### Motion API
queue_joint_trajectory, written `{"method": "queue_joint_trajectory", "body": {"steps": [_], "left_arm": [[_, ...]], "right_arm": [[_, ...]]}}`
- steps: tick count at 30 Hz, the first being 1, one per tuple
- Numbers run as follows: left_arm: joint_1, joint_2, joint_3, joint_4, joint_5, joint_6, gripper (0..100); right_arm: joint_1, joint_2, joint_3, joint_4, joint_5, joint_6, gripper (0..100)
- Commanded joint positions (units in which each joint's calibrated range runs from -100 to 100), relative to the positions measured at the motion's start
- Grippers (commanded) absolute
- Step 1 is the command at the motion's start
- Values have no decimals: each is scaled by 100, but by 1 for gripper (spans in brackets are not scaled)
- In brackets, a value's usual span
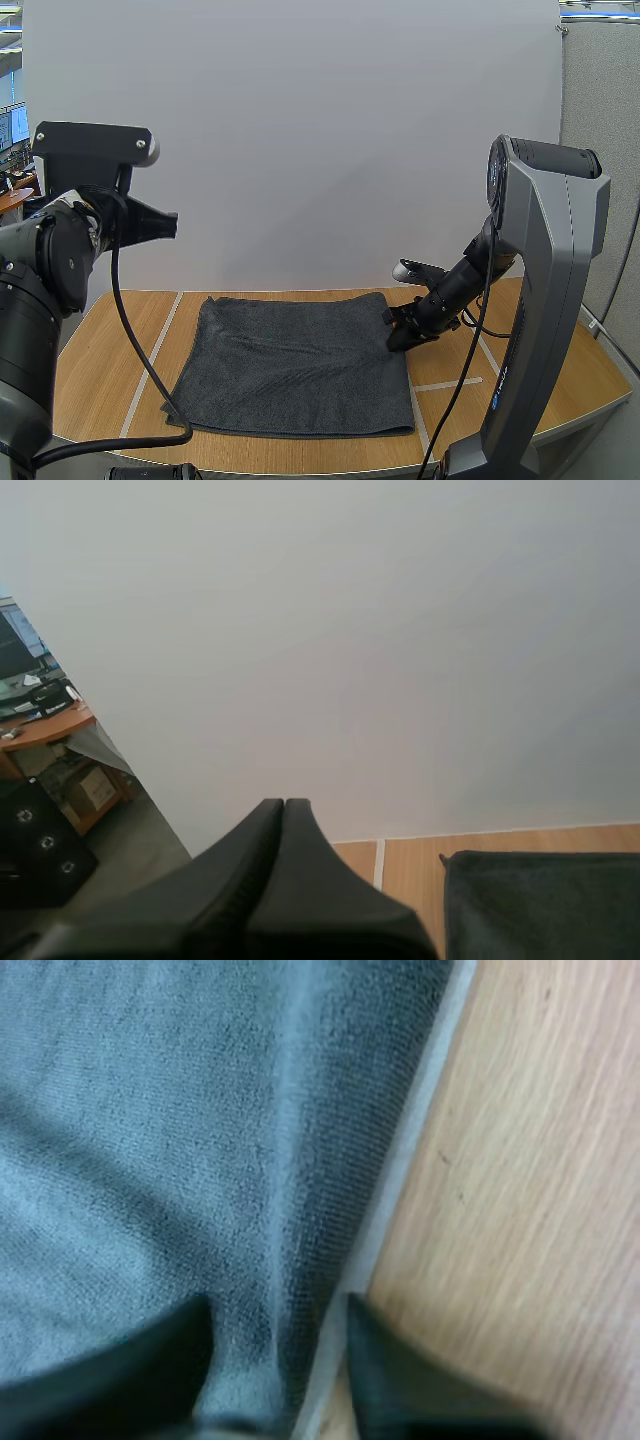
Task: Fold the towel
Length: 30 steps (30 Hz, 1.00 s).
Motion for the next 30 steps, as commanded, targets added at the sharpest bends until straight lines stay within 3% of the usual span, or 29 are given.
{"method": "queue_joint_trajectory", "body": {"steps": [1, 7, 12, 13, 18, 26, 30], "left_arm": [[14, -42, -22, 0, 174, 670, 0], [14, -26, -22, -173, 187, 984, 0], [14, 376, -22, -1089, 600, 1928, 0], [14, 525, -22, -1215, 659, 2009, 0], [14, 1313, -22, -1572, 769, 2074, 0], [14, 2524, 308, -2901, 1171, 3415, 0], [14, 2941, 343, -3146, 1377, 3858, 0]], "right_arm": [[-23, -501, -78, -56, 105, -45, 100], [-23, -1201, -270, 62, 148, -81, 100], [95, -1341, -270, 383, 148, -180, 100], [116, -1341, -270, 425, 148, -180, 88], [269, -1341, -270, 880, 108, -231, 3], [566, -1230, -270, 1094, -1120, -444, 0], [792, -940, -270, 1058, -1215, -443, 0]]}}
